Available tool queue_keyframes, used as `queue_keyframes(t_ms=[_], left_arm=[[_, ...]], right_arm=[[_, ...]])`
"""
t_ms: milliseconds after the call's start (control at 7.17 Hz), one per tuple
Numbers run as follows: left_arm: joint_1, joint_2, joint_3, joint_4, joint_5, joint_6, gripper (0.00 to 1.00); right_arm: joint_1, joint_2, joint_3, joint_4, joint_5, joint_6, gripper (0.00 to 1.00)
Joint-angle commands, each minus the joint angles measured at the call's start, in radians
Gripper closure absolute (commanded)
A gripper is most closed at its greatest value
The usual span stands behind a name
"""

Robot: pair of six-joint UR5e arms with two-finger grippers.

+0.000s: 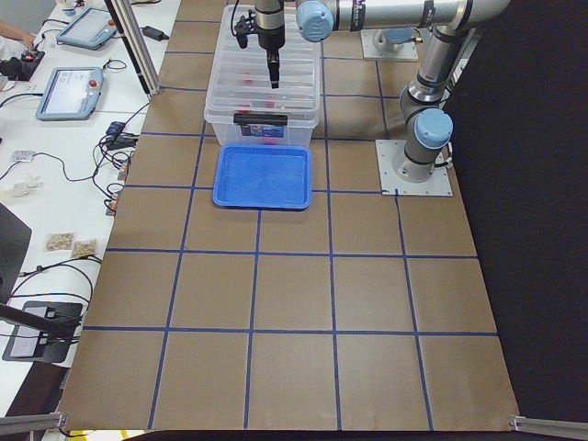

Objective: Place red block in blue tray from box

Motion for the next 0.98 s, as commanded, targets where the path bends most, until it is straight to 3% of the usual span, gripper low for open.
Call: queue_keyframes(t_ms=[0, 837], left_arm=[[0.000, -0.003, -0.001, 0.000, 0.000, 0.000, 0.00], [0.021, -0.009, 0.007, 0.006, 0.000, 0.011, 0.00]], right_arm=[[-0.026, 0.001, 0.003, -0.011, -0.022, -0.006, 0.00], [-0.156, 0.000, 0.009, -0.026, -0.019, -0.157, 0.00]])
